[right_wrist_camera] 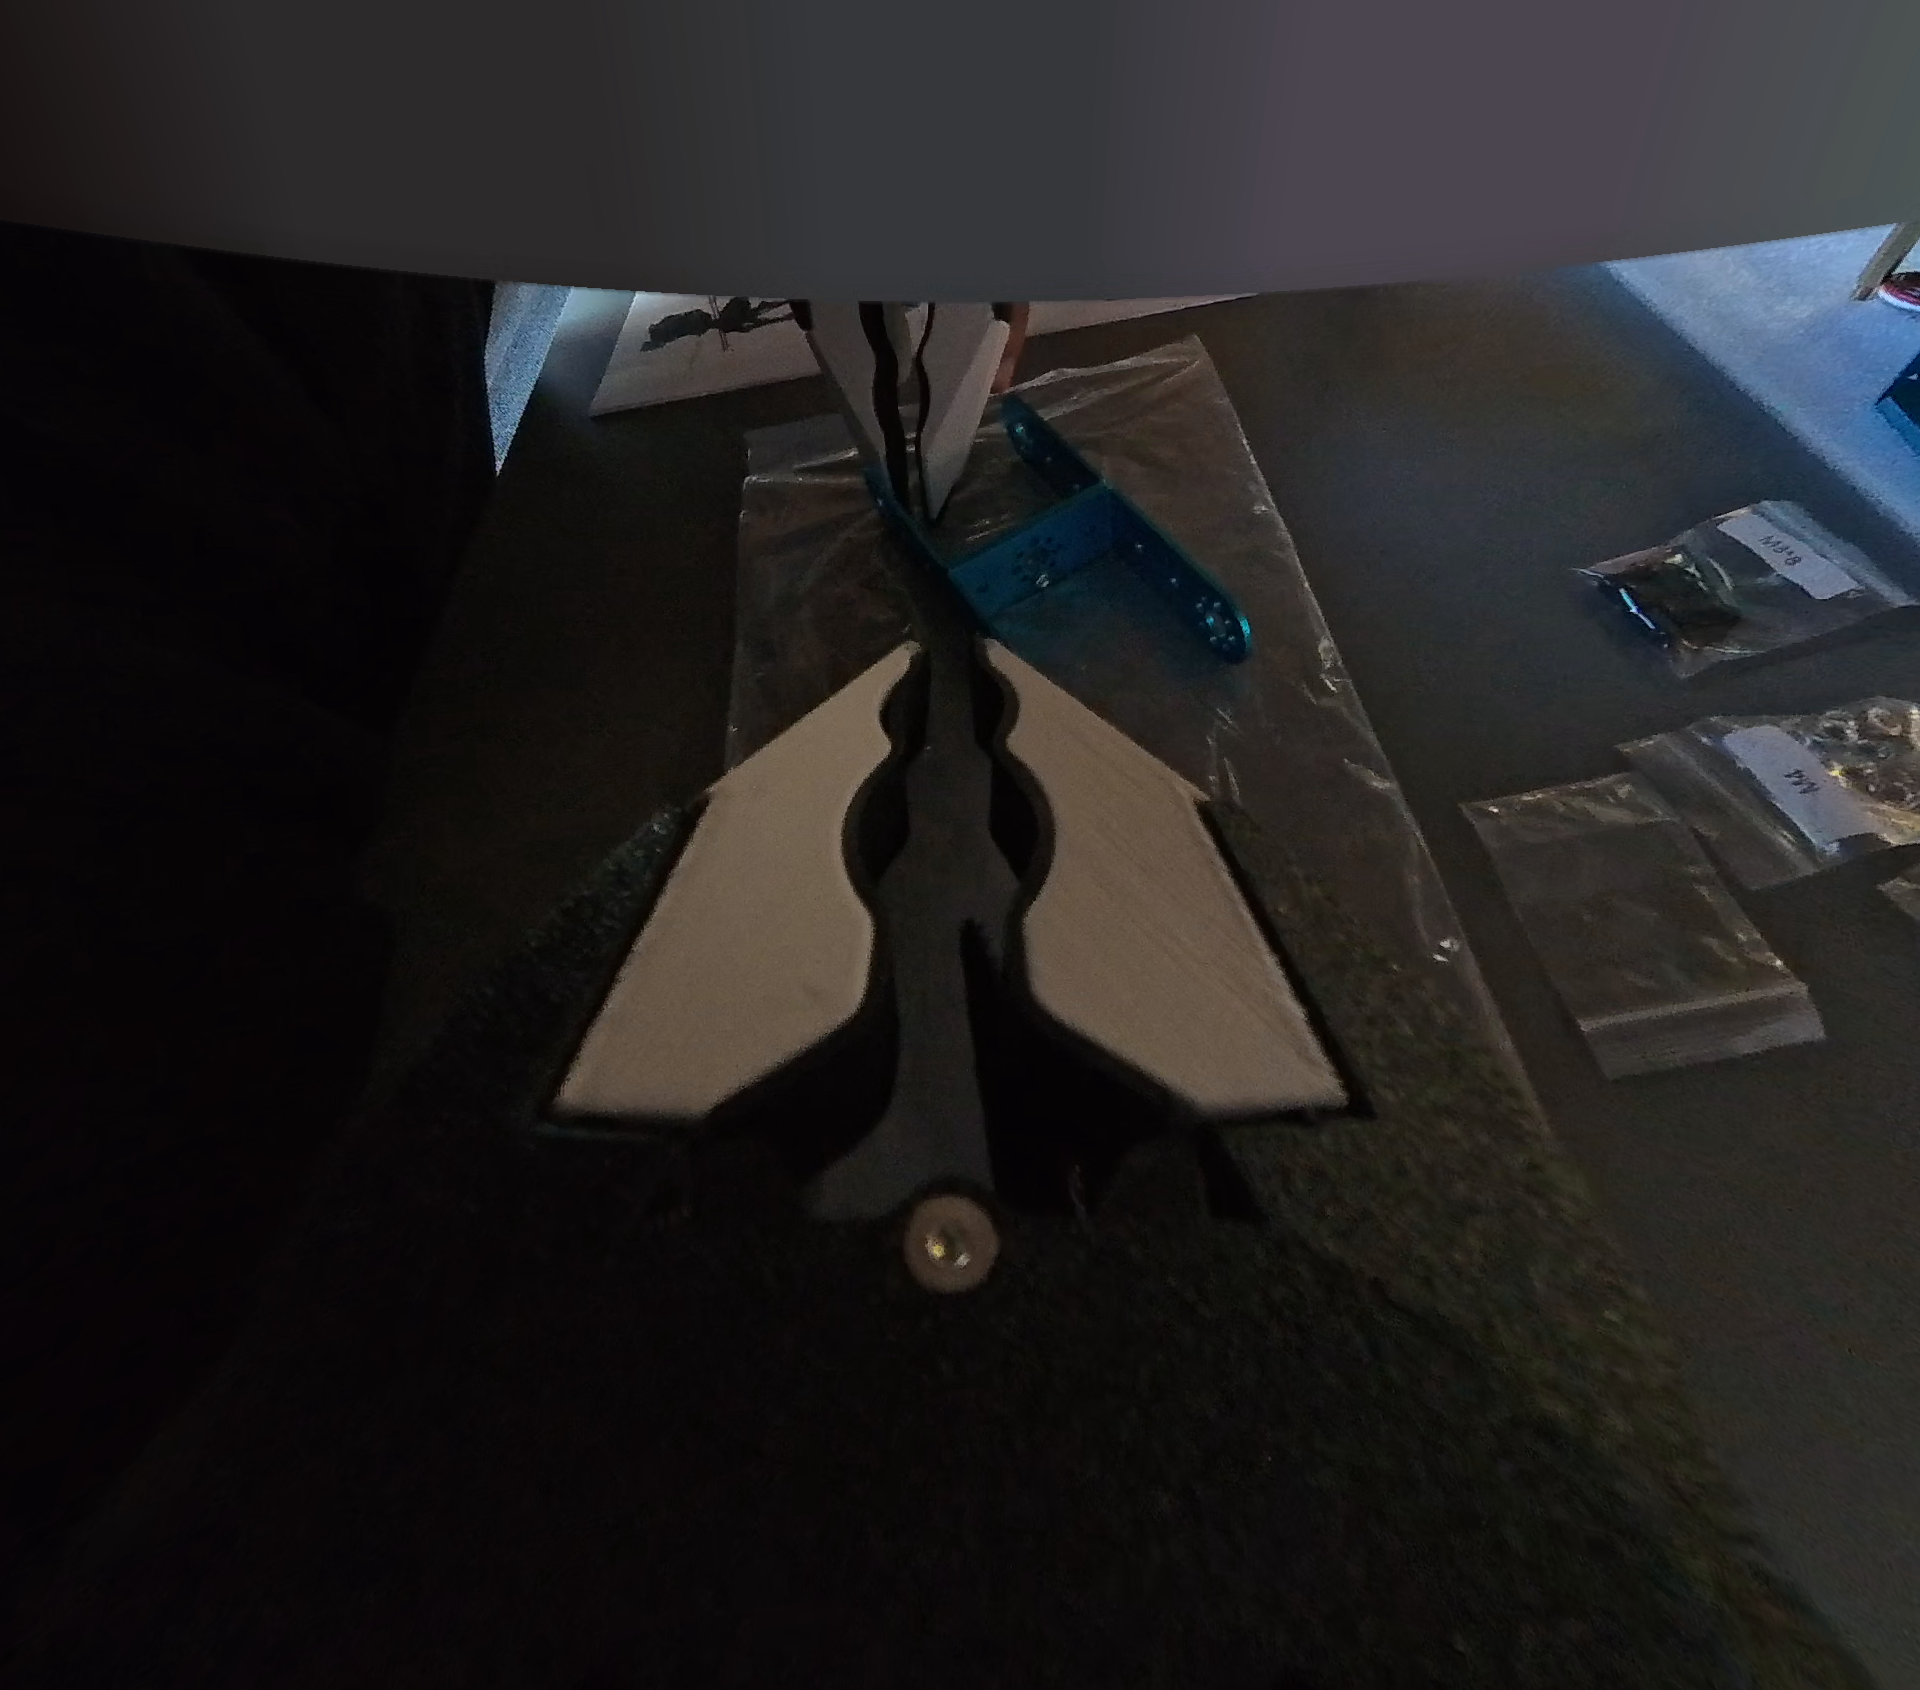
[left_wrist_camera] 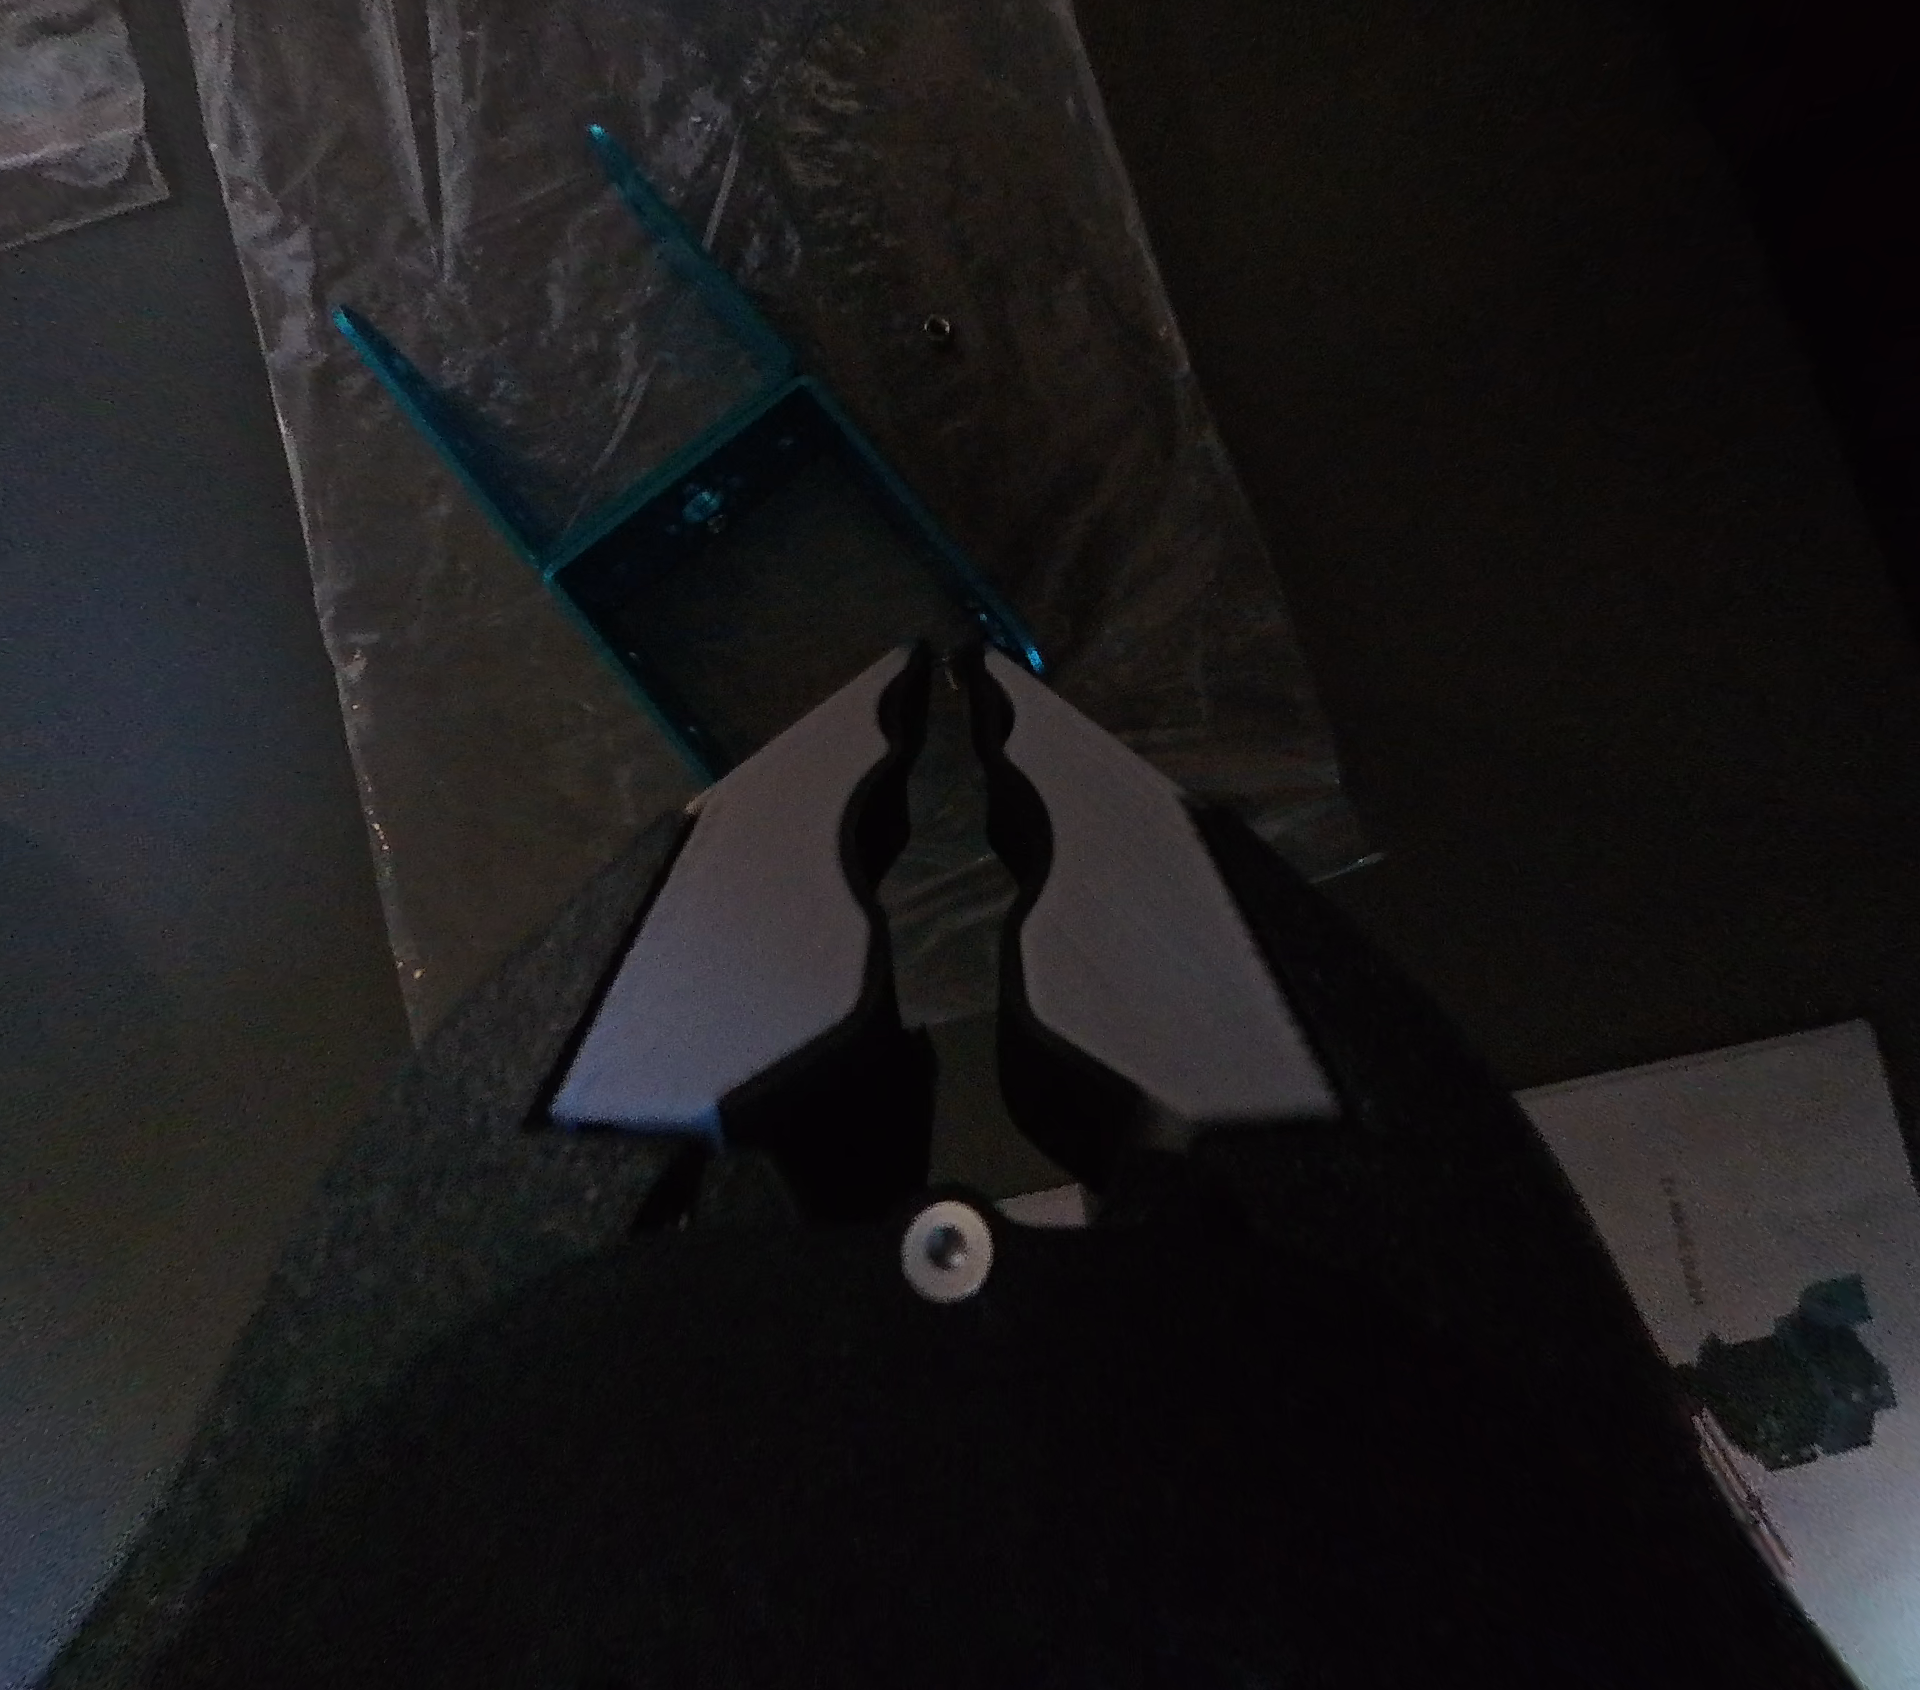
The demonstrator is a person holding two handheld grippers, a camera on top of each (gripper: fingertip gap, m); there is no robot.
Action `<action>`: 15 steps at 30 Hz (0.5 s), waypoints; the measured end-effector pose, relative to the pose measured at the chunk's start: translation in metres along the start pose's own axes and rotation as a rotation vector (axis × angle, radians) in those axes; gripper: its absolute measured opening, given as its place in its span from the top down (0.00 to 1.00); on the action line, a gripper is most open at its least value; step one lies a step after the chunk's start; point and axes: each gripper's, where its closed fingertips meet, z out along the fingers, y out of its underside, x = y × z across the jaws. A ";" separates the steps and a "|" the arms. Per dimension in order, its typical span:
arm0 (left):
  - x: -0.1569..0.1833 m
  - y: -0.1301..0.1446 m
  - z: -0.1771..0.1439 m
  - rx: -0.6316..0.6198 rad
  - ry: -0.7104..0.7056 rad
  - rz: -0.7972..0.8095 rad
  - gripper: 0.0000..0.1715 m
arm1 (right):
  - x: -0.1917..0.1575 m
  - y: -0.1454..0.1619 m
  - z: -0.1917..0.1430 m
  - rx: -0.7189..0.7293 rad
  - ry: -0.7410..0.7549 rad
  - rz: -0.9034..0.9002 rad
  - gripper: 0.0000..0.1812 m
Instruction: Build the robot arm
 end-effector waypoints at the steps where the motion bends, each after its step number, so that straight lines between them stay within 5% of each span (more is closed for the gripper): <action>1: 0.000 0.000 0.000 0.000 -0.009 -0.007 0.96 | 0.000 0.000 0.000 0.000 -0.001 0.001 0.96; 15: -0.007 0.007 -0.005 -0.001 -0.078 -0.111 0.99 | -0.004 0.000 0.000 -0.006 -0.014 -0.004 0.97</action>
